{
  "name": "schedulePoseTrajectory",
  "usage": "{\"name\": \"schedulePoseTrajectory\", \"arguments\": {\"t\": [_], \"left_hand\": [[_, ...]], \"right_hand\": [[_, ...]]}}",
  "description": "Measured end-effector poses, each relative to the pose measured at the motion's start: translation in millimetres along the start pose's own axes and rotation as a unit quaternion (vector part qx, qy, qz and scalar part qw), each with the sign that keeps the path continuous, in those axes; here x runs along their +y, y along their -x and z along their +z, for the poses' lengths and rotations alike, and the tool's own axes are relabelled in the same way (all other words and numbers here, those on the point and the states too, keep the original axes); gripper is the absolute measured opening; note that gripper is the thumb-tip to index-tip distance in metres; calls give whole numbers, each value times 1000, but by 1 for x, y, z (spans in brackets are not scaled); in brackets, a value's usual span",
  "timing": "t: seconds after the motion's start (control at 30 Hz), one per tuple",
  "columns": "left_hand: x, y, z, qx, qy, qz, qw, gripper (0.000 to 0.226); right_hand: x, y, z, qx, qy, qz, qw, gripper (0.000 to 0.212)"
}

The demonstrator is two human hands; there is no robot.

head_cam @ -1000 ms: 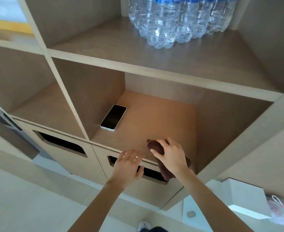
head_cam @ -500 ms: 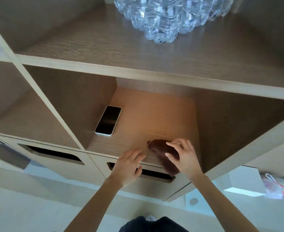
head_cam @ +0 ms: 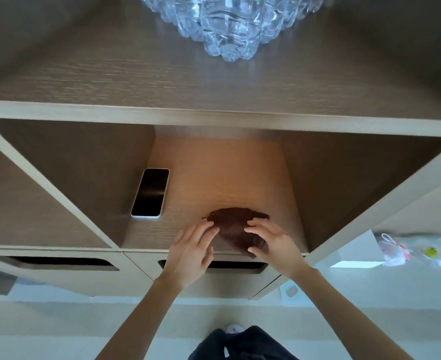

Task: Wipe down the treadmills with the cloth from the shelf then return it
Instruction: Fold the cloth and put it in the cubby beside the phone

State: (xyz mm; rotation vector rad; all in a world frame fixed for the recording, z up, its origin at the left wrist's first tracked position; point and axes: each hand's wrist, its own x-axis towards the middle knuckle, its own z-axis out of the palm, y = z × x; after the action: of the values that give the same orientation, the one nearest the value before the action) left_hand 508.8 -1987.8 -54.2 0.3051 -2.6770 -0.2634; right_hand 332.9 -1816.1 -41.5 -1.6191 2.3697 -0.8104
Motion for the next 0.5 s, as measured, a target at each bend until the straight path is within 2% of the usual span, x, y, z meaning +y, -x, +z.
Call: {"name": "schedulePoseTrajectory", "arguments": {"t": [0.07, 0.13, 0.27, 0.33, 0.5], "left_hand": [[-2, -2, 1, 3, 3, 27, 1000, 41], [-3, -5, 3, -6, 3, 63, 998, 41], [1, -9, 6, -28, 2, 92, 995, 43], [2, -13, 5, -30, 6, 90, 995, 45], [2, -23, 2, -11, 19, 44, 999, 56]], "right_hand": [[-3, 14, 7, 31, 51, -20, 998, 48], [-6, 19, 12, 25, 85, -7, 996, 52], [-17, 3, 10, 102, 130, -25, 986, 32], [-23, -3, 0, 103, 98, 3, 990, 25], [-24, -16, -30, 57, -90, 114, 988, 17]]}}
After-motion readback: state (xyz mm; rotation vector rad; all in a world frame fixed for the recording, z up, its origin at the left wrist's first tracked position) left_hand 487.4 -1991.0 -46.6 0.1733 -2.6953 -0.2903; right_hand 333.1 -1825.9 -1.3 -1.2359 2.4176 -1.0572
